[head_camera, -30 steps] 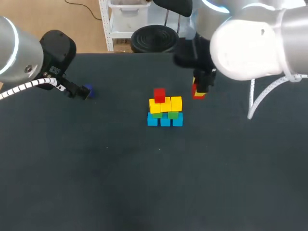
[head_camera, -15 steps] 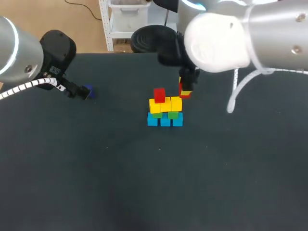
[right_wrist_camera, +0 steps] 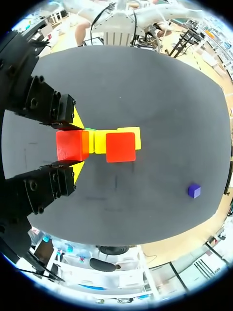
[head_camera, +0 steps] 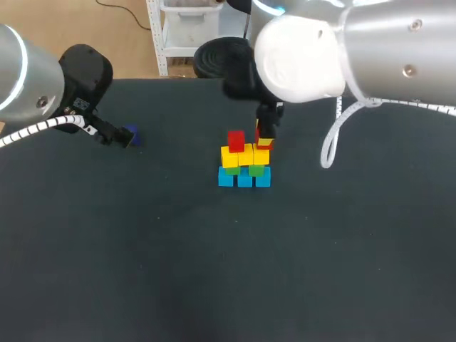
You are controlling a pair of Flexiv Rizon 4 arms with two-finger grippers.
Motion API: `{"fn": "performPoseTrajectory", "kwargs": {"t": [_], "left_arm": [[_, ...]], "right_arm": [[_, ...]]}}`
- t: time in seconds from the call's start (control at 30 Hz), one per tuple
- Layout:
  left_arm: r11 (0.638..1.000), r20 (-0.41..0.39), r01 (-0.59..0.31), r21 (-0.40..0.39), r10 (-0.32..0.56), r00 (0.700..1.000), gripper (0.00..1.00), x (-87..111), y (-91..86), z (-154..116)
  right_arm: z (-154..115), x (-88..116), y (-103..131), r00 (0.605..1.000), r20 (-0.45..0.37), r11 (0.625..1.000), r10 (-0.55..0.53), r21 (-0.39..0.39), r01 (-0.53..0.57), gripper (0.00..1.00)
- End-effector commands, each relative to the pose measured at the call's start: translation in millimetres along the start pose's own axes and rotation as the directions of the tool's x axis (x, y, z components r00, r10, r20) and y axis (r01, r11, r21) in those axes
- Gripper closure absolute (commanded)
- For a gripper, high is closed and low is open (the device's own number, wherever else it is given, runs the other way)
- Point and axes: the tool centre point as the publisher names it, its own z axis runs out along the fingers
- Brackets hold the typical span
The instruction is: Place the blue cubes, place green cubes on the blue cubes, place the yellow cubes on the green cubes, then place the red cubes on the yellow cubes, and place purple cube on the red cubes.
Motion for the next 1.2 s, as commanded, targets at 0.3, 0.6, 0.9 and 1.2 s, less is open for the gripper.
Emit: {"fn": "performPoseTrajectory", "kwargs": {"t": [0.3,0.6,0.9,1.2], "left_arm": [[1.000,0.002,-0.001,0.005,0.001,1.000,0.00,0.3,1.2,0],[1.000,0.002,-0.001,0.005,0.001,1.000,0.00,0.3,1.2,0],[1.000,0.002,-0.001,0.005,0.001,1.000,0.00,0.3,1.2,0],[1.000,0.002,-0.001,0.005,0.001,1.000,0.00,0.3,1.2,0]], "right_arm": [[7,-11,-2,1.000,-0.027,1.000,-0.017,-0.008,0.017,1.00],[5,-15,-1,0.999,-0.032,0.999,-0.032,-0.008,0.032,1.00],[5,-19,-2,0.999,-0.034,0.999,-0.040,-0.011,0.039,1.00],[6,-20,-2,0.999,-0.033,0.999,-0.042,-0.013,0.041,1.00]]}}
